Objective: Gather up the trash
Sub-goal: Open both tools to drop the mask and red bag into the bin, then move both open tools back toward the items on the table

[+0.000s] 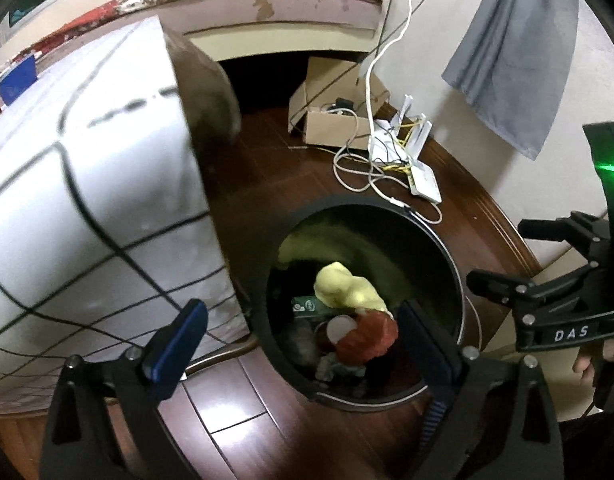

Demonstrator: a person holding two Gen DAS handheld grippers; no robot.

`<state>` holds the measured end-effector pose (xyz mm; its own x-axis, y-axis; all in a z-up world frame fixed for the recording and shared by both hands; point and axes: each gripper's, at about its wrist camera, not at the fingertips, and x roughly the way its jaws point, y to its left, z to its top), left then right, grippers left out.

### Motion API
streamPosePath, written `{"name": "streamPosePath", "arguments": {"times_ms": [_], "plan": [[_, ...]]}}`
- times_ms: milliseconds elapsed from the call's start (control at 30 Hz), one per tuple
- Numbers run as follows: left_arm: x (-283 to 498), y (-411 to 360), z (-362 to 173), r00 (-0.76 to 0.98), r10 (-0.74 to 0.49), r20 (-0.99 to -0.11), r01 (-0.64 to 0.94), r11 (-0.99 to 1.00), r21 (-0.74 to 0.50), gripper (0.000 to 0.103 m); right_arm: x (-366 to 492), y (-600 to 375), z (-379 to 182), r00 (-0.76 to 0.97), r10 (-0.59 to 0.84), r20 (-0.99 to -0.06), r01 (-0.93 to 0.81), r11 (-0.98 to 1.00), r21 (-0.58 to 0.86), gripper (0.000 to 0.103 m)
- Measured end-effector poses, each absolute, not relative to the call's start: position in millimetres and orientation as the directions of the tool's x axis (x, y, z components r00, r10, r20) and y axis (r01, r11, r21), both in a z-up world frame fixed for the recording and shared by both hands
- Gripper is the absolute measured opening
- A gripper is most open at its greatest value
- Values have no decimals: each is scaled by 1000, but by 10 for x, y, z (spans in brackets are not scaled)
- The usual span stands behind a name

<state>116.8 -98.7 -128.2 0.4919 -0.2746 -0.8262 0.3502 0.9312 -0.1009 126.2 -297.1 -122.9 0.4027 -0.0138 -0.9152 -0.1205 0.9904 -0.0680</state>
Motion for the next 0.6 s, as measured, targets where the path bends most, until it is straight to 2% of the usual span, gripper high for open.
{"name": "streamPosePath", "arguments": {"times_ms": [600], "plan": [[976,-830,-740,598,-238,-765,338,941,-29,98,1091,-2758,-566,527,10,-850,-128,990,-68,102]]}}
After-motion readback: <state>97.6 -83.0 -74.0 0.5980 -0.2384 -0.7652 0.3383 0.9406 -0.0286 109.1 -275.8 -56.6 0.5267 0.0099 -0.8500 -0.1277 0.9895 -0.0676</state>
